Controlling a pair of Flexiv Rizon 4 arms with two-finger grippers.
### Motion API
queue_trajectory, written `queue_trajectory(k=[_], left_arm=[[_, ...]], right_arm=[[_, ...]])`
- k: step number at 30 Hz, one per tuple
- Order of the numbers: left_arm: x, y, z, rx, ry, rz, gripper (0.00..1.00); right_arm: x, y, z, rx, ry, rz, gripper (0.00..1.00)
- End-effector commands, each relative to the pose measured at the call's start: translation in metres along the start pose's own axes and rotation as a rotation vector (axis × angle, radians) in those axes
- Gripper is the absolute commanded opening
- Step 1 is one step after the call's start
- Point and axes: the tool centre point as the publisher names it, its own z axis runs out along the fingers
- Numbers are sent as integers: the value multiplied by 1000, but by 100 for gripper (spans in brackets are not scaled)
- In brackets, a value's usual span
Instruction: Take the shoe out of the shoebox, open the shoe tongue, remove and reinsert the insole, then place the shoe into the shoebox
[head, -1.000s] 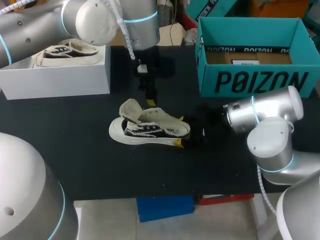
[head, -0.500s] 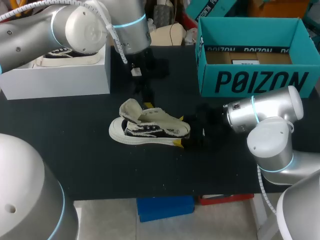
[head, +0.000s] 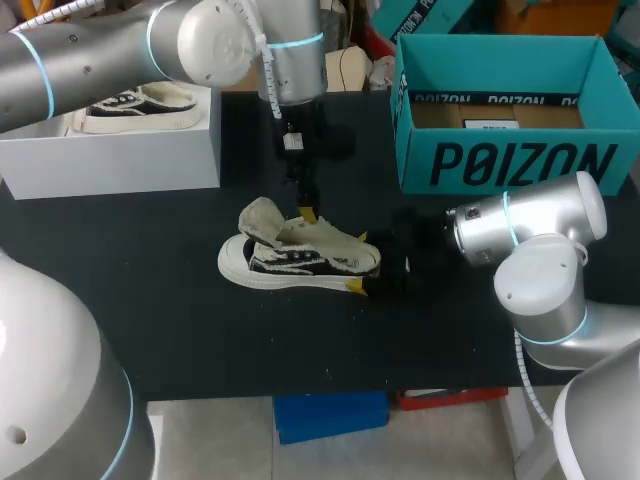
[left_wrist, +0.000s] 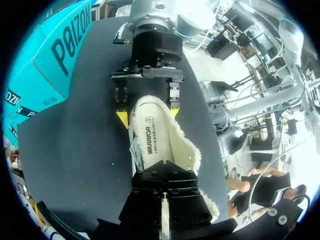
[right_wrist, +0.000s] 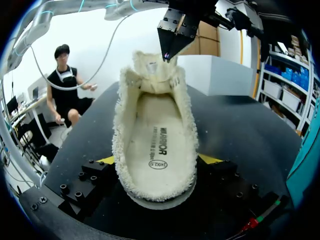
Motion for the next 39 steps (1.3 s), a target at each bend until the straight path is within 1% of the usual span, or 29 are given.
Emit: queue_trajectory(k=[1,9,15,19,20,37,39], left_arm=[[-9,3,14,8,28,-5,0],[-9,4,29,15,33,-9,0],[-3,3,41,24,37,-9,0],[4,3,49,40,47,6,0],[7,2,49,45,35,23,0],[6,2,49,44,42,32,0],[6,4,52,39,49,28,0]], right_arm=[[0,-3,1,0,0,1,0],[0,-3,1,0,0,1,0],[0,-3,1,0,0,1,0],[0,-3,1,0,0,1,0],[0,-3,1,0,0,1,0],[0,-3,1,0,0,1,0],[0,-3,1,0,0,1,0]])
